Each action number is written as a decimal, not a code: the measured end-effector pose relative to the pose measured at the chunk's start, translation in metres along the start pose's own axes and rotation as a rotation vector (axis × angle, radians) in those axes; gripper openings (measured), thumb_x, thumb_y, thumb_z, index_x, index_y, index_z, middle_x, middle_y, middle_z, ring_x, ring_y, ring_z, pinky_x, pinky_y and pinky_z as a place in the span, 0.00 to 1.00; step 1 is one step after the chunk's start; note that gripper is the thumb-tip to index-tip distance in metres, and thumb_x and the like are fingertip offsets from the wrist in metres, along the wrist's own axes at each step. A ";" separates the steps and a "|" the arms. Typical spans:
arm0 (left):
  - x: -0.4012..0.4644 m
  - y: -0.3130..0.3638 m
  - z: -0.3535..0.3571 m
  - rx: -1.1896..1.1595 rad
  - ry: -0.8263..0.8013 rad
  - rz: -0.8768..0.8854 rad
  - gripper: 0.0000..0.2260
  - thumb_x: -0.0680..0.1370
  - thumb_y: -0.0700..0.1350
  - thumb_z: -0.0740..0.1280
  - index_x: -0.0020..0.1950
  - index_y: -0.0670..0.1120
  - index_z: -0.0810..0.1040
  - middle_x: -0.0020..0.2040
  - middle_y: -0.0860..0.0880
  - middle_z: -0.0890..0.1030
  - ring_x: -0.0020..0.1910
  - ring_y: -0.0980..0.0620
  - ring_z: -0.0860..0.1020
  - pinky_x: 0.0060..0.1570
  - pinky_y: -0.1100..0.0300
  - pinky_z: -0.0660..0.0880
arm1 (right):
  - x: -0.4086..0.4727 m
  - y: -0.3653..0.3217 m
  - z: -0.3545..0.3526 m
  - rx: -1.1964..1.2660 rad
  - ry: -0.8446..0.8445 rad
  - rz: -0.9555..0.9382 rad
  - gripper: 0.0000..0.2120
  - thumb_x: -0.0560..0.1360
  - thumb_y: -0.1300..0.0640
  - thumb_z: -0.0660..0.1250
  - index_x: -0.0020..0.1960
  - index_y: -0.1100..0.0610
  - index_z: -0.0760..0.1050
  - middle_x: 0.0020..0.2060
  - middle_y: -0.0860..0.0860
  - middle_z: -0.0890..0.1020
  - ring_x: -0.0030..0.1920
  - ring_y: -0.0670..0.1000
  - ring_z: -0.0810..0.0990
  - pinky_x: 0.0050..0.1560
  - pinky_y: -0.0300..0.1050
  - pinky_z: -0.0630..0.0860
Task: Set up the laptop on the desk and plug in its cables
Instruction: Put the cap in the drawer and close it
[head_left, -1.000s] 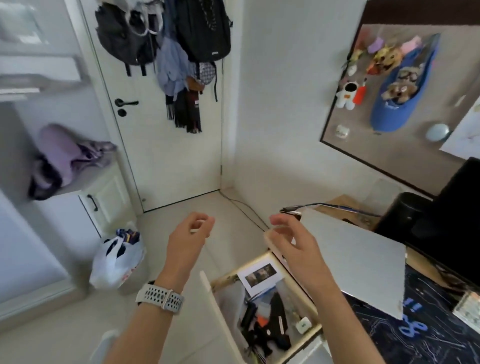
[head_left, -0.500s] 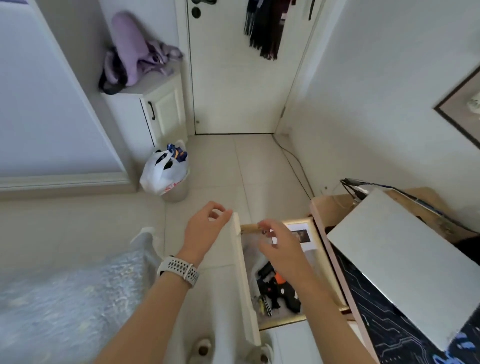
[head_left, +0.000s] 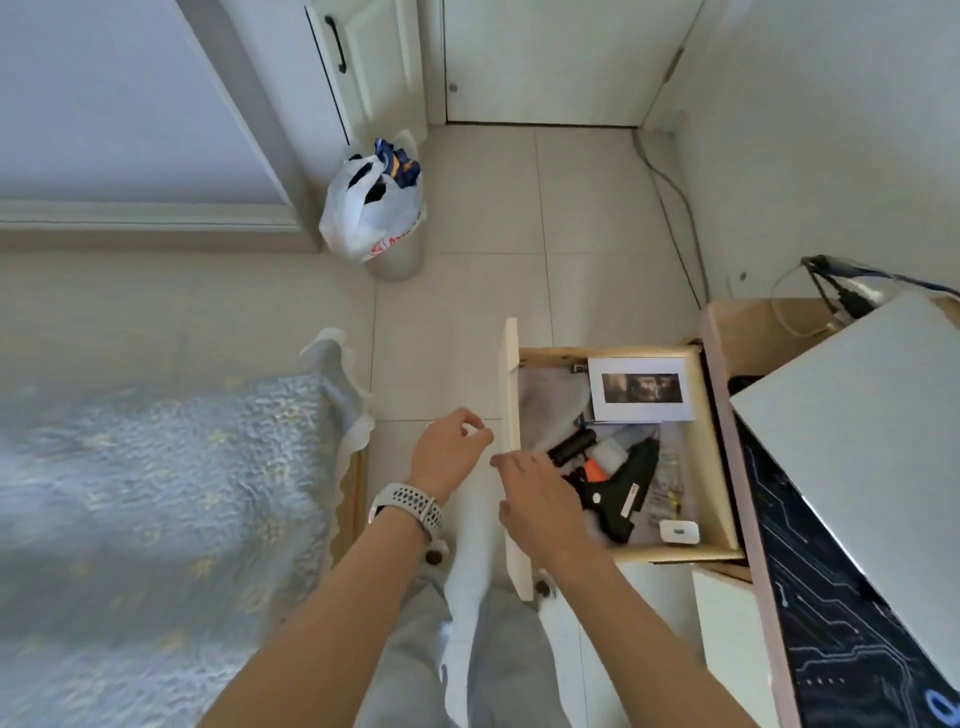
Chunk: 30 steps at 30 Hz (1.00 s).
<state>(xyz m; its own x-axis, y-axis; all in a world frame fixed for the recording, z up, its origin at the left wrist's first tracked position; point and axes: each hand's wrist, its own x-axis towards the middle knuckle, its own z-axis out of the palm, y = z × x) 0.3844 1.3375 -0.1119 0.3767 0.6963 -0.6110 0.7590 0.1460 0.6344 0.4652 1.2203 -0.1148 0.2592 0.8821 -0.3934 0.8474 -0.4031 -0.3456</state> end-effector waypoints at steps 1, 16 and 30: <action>-0.001 -0.005 0.009 -0.006 -0.047 -0.034 0.10 0.77 0.50 0.64 0.55 0.50 0.79 0.51 0.49 0.81 0.50 0.50 0.78 0.54 0.55 0.74 | -0.006 0.000 0.013 -0.071 -0.056 -0.030 0.21 0.70 0.63 0.67 0.63 0.56 0.74 0.59 0.52 0.78 0.59 0.56 0.76 0.47 0.49 0.78; -0.016 0.028 0.097 0.024 -0.261 -0.176 0.23 0.77 0.51 0.59 0.73 0.49 0.69 0.69 0.49 0.74 0.66 0.47 0.74 0.67 0.52 0.69 | -0.037 0.057 0.024 -0.329 -0.128 -0.017 0.15 0.74 0.54 0.65 0.59 0.51 0.81 0.66 0.48 0.76 0.74 0.59 0.64 0.72 0.61 0.57; -0.022 0.107 0.194 0.141 -0.312 -0.097 0.16 0.76 0.54 0.61 0.59 0.47 0.76 0.56 0.48 0.80 0.55 0.44 0.78 0.60 0.49 0.74 | -0.073 0.157 -0.012 -0.375 -0.112 0.082 0.23 0.82 0.53 0.51 0.76 0.55 0.62 0.78 0.51 0.58 0.78 0.59 0.42 0.71 0.57 0.30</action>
<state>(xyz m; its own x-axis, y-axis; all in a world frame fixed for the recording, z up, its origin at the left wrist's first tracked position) 0.5606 1.2015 -0.1227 0.4270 0.4329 -0.7939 0.8568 0.0868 0.5082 0.5849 1.0952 -0.1304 0.2980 0.8103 -0.5046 0.9419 -0.3355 0.0175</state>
